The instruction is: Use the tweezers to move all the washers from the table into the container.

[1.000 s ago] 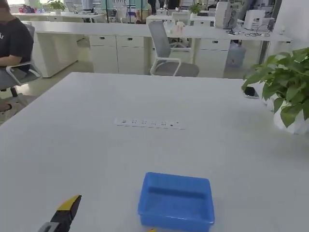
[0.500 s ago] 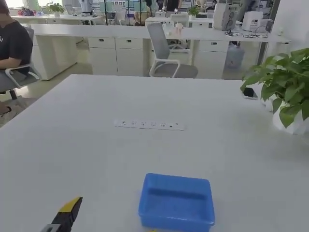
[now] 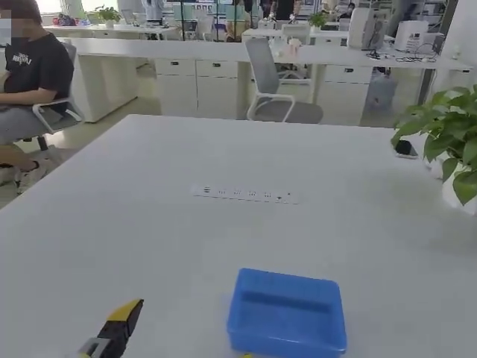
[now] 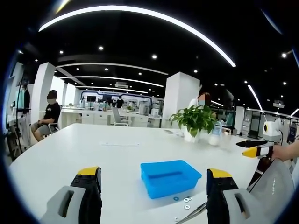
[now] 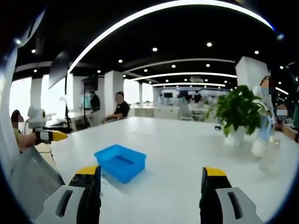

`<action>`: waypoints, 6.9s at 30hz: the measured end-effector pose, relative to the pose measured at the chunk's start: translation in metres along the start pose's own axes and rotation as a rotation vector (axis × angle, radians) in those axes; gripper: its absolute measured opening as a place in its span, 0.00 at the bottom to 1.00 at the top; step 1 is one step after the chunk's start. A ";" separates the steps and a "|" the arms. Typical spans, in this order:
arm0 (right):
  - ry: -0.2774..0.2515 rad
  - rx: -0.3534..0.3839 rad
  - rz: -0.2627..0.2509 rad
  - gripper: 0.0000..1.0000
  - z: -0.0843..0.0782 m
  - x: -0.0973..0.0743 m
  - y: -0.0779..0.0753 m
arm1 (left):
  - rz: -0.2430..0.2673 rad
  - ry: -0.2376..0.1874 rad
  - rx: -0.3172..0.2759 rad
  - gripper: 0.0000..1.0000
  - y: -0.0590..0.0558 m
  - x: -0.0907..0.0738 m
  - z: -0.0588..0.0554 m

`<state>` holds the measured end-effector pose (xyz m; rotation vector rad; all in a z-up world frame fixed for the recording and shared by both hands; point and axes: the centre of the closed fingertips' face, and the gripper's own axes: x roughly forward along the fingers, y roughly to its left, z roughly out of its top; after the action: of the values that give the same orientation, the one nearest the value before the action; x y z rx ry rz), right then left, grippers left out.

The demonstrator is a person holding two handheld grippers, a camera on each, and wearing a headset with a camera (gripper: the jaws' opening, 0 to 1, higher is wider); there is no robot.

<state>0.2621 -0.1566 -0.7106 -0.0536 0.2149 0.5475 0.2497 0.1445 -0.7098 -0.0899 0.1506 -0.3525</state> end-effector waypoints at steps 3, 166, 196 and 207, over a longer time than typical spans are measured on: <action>-0.002 0.005 -0.003 0.88 0.000 0.000 -0.001 | -0.003 -0.003 0.000 0.95 -0.002 0.000 0.001; 0.551 -0.476 0.890 0.07 -0.112 0.111 0.239 | -0.792 0.731 0.662 0.00 -0.067 -0.014 -0.049; 0.465 -0.380 0.868 0.21 -0.083 0.113 0.245 | -0.928 0.769 0.743 0.00 -0.069 -0.007 -0.052; 0.487 -0.362 0.853 0.04 -0.078 0.119 0.240 | -0.896 0.738 0.693 0.00 -0.074 0.011 -0.053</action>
<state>0.2212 0.0999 -0.8109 -0.4652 0.6227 1.4218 0.2264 0.0678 -0.7549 0.6918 0.7149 -1.3075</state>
